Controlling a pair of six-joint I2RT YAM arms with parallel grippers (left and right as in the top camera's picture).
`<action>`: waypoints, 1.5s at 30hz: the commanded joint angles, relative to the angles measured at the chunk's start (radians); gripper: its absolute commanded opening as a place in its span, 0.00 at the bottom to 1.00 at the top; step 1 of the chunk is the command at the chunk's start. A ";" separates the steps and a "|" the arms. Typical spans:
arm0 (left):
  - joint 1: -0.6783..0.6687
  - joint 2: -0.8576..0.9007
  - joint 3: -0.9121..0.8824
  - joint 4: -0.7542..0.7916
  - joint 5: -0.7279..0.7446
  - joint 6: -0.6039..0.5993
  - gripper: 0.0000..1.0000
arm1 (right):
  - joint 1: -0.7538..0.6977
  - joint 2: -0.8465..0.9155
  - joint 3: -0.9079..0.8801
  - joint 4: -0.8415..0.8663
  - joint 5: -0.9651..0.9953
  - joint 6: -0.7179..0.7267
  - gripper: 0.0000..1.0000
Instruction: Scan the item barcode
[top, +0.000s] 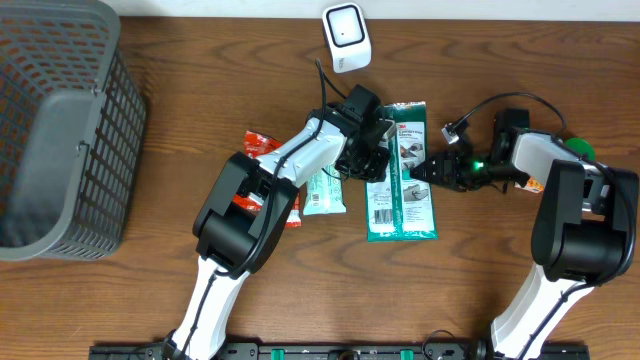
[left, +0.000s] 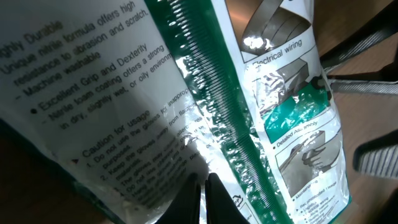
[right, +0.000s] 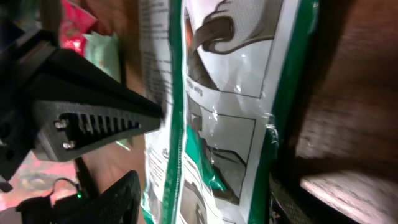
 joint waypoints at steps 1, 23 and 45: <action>0.002 0.029 -0.004 -0.001 -0.001 0.020 0.07 | -0.003 0.015 -0.051 0.027 0.027 -0.010 0.59; 0.008 -0.089 -0.010 -0.040 -0.354 0.015 0.07 | -0.003 0.015 -0.051 0.042 0.060 -0.010 0.60; -0.012 -0.053 -0.151 0.046 -0.338 -0.053 0.08 | 0.028 0.015 -0.061 0.050 0.072 0.011 0.55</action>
